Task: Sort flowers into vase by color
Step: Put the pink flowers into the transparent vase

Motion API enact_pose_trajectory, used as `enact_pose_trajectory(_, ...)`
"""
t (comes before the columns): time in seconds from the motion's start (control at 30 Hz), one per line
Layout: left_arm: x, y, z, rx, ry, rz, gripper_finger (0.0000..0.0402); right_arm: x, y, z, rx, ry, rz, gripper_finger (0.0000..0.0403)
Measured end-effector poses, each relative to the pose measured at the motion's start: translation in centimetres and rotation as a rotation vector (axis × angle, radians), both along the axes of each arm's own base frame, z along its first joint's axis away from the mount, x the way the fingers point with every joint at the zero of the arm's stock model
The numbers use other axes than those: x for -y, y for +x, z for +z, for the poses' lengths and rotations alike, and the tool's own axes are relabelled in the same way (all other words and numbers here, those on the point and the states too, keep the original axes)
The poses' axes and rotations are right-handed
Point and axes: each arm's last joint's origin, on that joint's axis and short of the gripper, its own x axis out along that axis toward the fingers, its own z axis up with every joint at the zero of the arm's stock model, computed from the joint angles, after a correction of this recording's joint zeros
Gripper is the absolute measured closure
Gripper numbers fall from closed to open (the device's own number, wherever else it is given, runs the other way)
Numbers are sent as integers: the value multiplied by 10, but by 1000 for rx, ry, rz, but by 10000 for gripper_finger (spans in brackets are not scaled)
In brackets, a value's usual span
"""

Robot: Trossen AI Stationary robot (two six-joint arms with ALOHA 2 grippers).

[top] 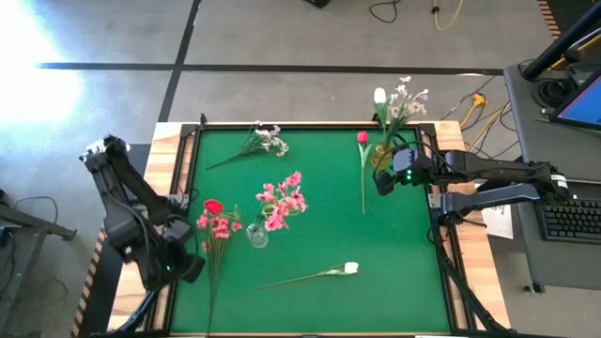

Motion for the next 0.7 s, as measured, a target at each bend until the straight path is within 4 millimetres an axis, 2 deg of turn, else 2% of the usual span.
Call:
enact_pose_trajectory(0.4, 31, 19, -40, -103, 142, 110, 134, 0, 0, 0, -3, -3, 6, 46)
enact_pose_trajectory(0.57, 42, 29, -49, -80, 123, 127, 133, 0, 0, 0, -3, -4, 6, 46)
enact_pose_trajectory(0.7, 43, 38, -54, -51, 134, 154, 133, 0, 0, 0, -4, -5, 8, 46)
